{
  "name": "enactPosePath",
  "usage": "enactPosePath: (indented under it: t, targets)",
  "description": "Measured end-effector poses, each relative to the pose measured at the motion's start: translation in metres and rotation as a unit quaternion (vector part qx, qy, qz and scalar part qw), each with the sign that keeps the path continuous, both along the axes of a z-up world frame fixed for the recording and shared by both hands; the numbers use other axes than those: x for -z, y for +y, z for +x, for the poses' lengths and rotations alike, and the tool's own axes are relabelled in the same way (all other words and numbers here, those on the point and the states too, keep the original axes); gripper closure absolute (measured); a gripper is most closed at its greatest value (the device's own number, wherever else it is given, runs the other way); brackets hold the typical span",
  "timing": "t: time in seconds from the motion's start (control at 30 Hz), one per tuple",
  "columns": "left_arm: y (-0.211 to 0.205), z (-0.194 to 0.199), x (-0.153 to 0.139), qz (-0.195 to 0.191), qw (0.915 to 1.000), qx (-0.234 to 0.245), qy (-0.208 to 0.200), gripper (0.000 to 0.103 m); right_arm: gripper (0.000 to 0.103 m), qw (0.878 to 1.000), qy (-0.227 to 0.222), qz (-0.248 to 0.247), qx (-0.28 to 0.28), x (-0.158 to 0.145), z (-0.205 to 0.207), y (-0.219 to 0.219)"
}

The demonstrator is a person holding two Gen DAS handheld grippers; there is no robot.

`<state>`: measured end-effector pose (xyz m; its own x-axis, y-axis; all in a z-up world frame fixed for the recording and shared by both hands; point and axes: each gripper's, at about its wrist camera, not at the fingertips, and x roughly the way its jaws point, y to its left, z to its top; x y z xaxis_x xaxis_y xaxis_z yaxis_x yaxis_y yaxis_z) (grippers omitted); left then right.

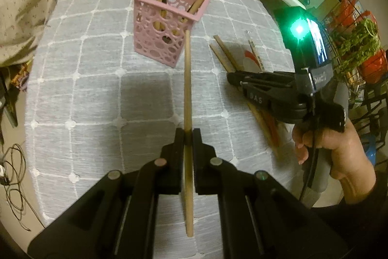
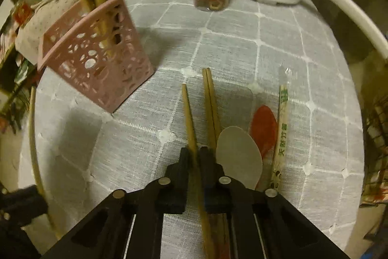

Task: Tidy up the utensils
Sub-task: 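Grasp a wooden chopstick with the left tool while the right tool grasps another, then lift both wooden chopsticks and carry them above the pink basket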

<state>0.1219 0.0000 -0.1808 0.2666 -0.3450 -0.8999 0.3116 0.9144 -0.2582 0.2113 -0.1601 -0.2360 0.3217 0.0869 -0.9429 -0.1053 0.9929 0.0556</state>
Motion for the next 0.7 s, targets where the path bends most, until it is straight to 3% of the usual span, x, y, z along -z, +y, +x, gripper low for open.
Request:
enactPosePath:
  t: [0.07, 0.27, 0.4, 0.53, 0.7]
  targets:
    - [0.003, -0.002, -0.006, 0.0, 0.9999, 0.0, -0.012, 0.096, 0.097, 1.0, -0.006, 0.012, 0.0, -0.004, -0.004, -0.002]
    - [0.024, -0.007, -0.042, -0.01, 0.9971, -0.011, -0.075, 0.096, 0.097, 0.994, -0.073, 0.075, -0.009, -0.054, -0.032, -0.008]
    - [0.036, -0.011, -0.065, -0.02, 0.9932, -0.023, -0.112, 0.096, 0.097, 0.989, -0.12, 0.084, -0.016, -0.087, -0.051, -0.003]
    - [0.045, -0.019, -0.093, -0.044, 0.9858, -0.036, -0.158, 0.096, 0.097, 0.982, -0.167, 0.085, -0.019, -0.117, -0.071, 0.001]
    - [0.05, -0.019, -0.125, -0.054, 0.9697, -0.052, -0.233, 0.096, 0.097, 0.97, -0.228, 0.085, -0.017, -0.153, -0.084, 0.003]
